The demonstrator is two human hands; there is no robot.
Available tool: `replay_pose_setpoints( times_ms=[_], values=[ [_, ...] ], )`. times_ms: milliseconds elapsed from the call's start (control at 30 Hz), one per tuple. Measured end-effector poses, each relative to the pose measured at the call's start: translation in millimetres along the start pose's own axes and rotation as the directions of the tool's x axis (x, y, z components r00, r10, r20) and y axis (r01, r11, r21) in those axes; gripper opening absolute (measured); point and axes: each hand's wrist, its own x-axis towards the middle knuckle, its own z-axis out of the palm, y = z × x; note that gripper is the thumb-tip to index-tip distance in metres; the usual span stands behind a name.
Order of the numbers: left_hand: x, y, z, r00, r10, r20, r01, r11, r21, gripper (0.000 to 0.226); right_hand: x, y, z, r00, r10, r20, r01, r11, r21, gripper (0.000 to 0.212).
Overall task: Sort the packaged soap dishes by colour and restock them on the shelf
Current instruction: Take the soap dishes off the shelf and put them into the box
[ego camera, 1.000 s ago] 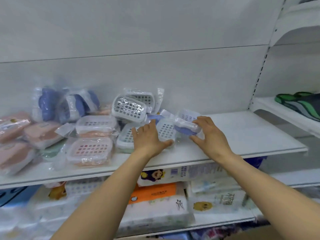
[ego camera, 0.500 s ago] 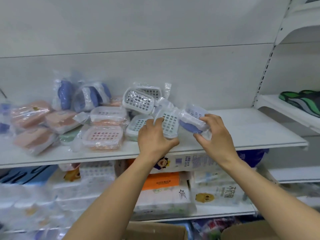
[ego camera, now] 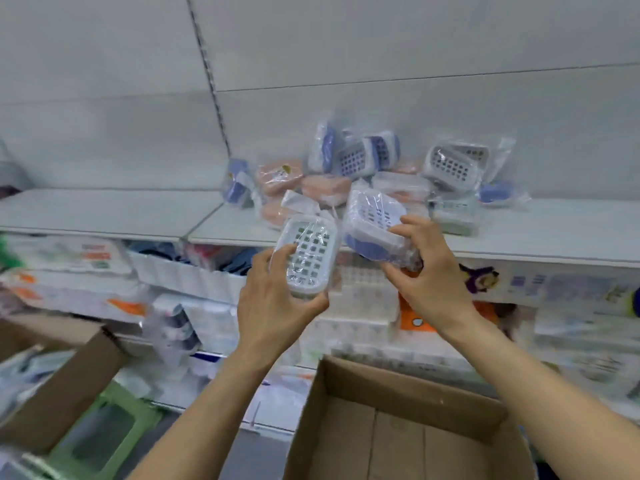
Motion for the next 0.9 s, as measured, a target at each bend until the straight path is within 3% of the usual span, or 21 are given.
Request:
replay_pose_setpoints(
  times_ms=[367,600,900],
  values=[
    [-51.7,-187.3,-149.1,0.955,-0.252,-0.157,0.256,0.967,0.008,0.079,-24.5,-142.3,197.4,0.971,-0.124,0.206,0.092,0.983,0.159,0.045],
    [-53.0,-287.1,-189.3,0.904,-0.392,-0.170,0.397,0.918,0.000,0.083,-10.5,-189.0,315.9,0.930,-0.172,0.325,0.092,0.965,0.247,0.044],
    [20.7,-438.2,-218.3,0.830,-0.539,-0.142,0.546,0.837,0.017,0.082,48.5,-223.8,501.9,0.865,-0.172,0.472,0.036,0.958,0.283,0.043]
  ],
)
